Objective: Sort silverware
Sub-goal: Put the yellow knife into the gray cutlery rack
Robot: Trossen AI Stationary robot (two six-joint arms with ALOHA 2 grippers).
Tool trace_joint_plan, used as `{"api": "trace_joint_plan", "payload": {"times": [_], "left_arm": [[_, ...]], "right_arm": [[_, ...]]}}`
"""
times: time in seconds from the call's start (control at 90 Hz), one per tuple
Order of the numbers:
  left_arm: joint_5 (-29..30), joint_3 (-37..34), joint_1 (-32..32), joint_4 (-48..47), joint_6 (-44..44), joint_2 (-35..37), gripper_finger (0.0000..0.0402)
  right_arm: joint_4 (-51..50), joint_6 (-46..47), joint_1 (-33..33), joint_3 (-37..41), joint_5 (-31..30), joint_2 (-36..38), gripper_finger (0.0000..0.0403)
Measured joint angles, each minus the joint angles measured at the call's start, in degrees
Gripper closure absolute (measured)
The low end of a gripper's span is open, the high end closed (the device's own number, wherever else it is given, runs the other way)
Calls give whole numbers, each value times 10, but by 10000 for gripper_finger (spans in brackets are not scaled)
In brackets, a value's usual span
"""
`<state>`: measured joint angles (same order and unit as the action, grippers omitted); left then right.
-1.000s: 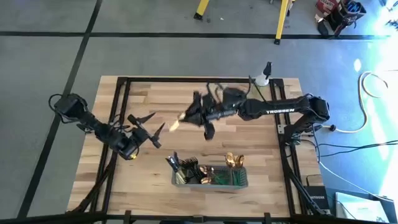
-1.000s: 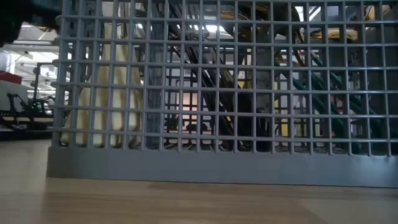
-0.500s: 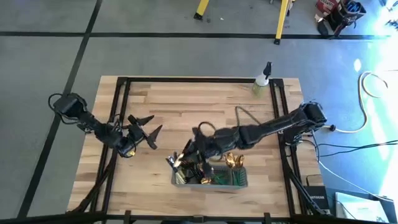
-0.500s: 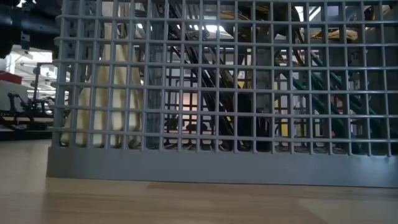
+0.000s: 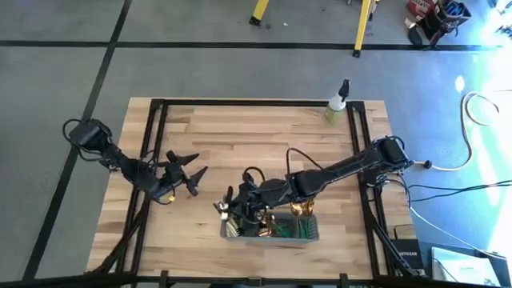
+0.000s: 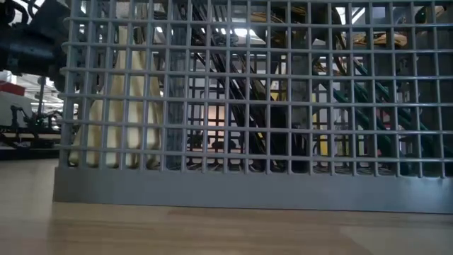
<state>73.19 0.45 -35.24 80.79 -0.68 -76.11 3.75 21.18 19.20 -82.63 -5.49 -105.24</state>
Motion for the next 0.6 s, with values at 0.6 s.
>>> {"api": "trace_joint_plan", "payload": {"times": [0.6], "left_arm": [[-25, 0, 0, -9, -13, 0, 125]], "right_arm": [[-42, 58, 5, 0, -26, -9, 350]]}}
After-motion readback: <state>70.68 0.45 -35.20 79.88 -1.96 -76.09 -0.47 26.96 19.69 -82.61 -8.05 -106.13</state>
